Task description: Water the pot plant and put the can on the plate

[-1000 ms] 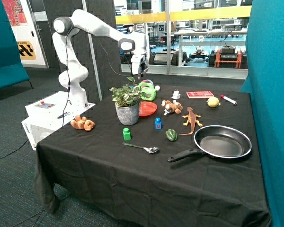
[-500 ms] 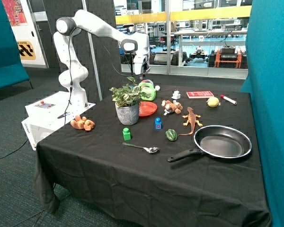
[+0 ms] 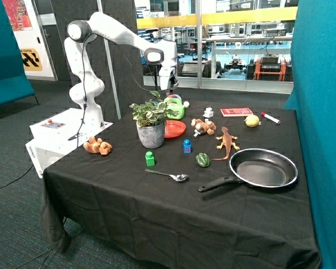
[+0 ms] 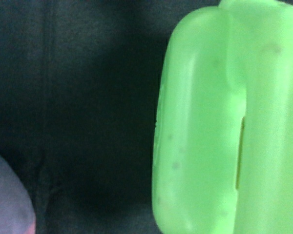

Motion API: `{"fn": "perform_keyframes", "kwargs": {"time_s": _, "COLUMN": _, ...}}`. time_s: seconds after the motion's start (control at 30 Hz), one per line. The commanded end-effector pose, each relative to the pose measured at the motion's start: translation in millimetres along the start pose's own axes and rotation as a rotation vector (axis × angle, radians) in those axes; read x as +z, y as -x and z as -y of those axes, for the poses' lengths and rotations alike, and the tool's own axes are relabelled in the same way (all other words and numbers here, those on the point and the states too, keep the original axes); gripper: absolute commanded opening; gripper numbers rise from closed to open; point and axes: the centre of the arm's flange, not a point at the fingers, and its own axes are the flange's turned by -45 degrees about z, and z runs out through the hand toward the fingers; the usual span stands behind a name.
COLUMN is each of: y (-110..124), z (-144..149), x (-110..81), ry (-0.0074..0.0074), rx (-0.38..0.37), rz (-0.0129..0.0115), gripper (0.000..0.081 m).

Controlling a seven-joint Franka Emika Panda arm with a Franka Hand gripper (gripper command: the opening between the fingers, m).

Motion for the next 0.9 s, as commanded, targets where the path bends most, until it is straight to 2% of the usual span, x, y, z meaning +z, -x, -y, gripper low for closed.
{"fn": "perform_keyframes", "kwargs": {"time_s": 0.0, "y": -5.8, "z": -6.2, "x": 6.7, "ry": -0.0011, "rx": -0.006, "rz": -0.0005, "gripper": 0.0440}}
{"fn": "perform_keyframes", "kwargs": {"time_s": 0.43, "y": -10.4, "z": -10.5, "x": 19.6, "ry": -0.0011, "rx": -0.015, "rz": -0.0005, "gripper": 0.0436}}
{"fn": "perform_keyframes", "kwargs": {"time_s": 0.87, "y": -13.6, "z": -6.9, "x": 22.6, "ry": -0.0011, "rx": -0.022, "rz": -0.0006, "gripper": 0.0430}}
